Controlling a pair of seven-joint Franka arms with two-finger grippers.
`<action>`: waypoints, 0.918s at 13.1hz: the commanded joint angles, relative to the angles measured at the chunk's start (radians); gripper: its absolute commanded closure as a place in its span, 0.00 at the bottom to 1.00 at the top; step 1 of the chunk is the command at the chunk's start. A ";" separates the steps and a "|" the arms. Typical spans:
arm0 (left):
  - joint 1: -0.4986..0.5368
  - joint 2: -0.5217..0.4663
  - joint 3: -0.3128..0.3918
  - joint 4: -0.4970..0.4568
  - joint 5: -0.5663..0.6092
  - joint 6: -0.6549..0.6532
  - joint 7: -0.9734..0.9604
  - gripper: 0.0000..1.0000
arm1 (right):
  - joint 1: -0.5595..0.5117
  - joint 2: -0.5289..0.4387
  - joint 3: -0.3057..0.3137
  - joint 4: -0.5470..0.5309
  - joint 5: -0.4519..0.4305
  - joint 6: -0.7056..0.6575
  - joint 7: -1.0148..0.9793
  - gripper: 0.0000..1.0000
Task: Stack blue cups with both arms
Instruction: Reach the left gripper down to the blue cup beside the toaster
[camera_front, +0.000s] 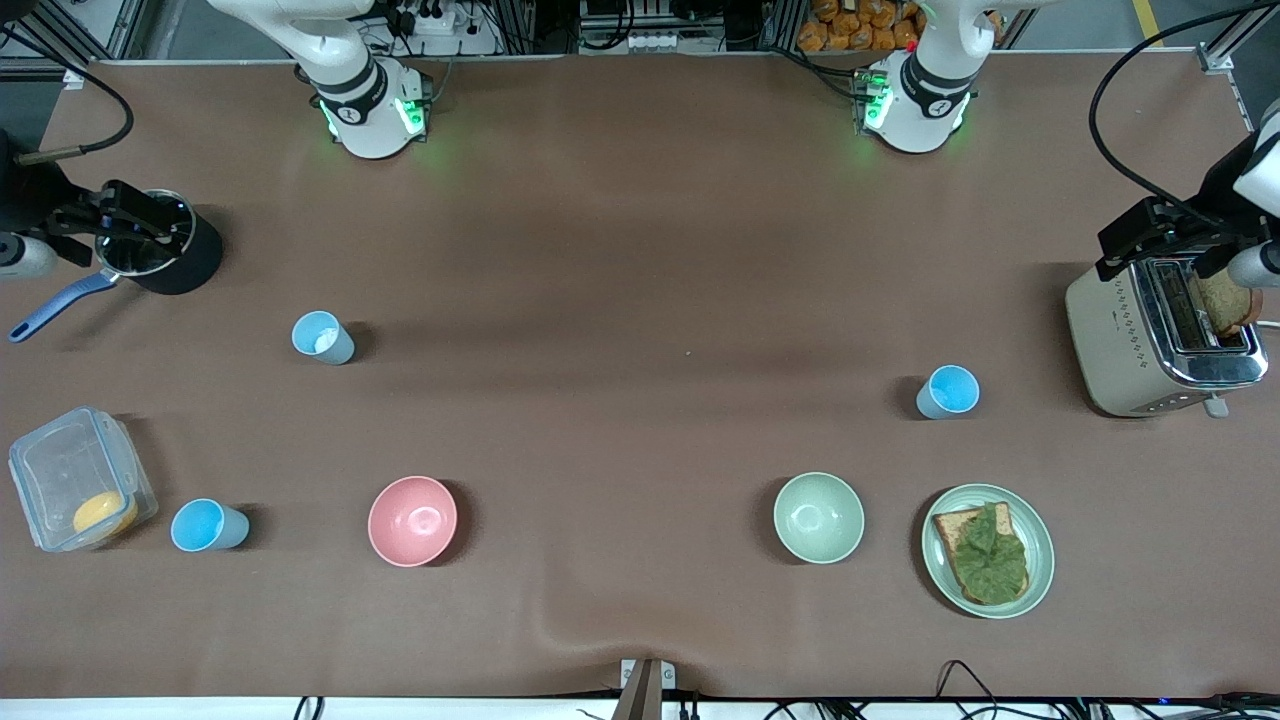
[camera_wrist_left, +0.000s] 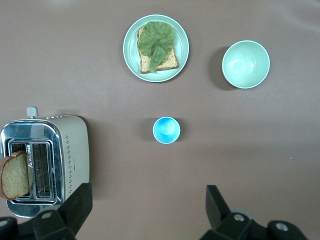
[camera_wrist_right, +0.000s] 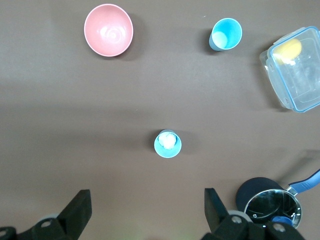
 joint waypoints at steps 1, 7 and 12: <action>0.006 -0.003 -0.001 0.012 -0.012 -0.026 0.008 0.00 | 0.011 -0.008 -0.004 0.012 -0.043 -0.010 0.021 0.00; 0.058 0.122 -0.001 -0.015 -0.024 -0.021 0.016 0.00 | 0.006 -0.011 -0.005 0.014 -0.014 -0.018 0.024 0.00; 0.064 0.236 -0.009 -0.274 -0.017 0.340 0.010 0.00 | 0.000 -0.005 -0.010 0.012 0.006 -0.005 0.016 0.00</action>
